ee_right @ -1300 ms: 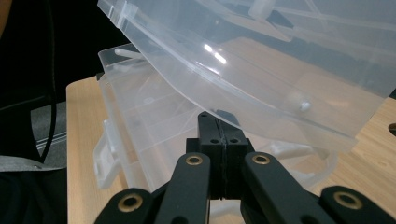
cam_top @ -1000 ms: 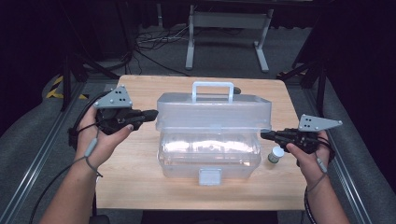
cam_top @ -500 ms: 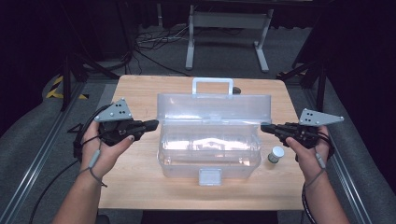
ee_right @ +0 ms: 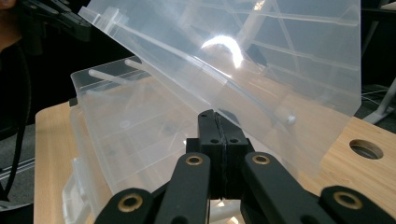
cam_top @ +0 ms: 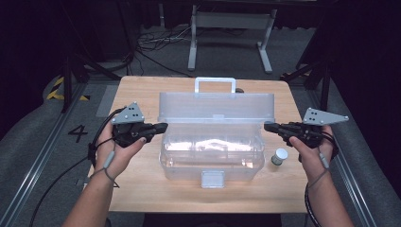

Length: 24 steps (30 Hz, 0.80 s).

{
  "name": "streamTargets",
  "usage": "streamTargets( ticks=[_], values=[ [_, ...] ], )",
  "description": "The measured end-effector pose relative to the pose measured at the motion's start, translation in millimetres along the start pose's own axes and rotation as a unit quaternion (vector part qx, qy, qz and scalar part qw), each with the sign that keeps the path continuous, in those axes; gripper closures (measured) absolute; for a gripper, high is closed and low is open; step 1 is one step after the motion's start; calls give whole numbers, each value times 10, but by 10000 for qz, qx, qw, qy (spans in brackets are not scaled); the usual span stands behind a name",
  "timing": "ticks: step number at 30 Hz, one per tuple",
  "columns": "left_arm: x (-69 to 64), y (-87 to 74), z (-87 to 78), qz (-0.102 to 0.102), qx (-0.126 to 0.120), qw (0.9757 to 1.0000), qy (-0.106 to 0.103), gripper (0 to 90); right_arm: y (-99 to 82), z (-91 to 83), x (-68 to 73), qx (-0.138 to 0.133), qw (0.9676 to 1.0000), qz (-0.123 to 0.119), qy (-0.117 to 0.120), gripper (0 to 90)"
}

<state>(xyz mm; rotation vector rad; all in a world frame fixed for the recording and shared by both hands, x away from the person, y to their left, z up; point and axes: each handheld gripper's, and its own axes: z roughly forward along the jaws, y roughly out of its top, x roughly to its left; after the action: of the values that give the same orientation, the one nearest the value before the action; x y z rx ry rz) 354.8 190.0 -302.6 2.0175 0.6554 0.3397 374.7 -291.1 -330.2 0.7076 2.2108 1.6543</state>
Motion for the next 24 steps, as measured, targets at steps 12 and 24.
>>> streamTargets(
  ticks=[12,24],
  values=[
    [59,-49,120,-160,-226,9996,68,897,-34,2,-11,-168,9998,74,64,900],
    [87,-59,146,-241,-434,9983,319,895,-13,31,7,-243,9997,57,-76,900]
  ],
)
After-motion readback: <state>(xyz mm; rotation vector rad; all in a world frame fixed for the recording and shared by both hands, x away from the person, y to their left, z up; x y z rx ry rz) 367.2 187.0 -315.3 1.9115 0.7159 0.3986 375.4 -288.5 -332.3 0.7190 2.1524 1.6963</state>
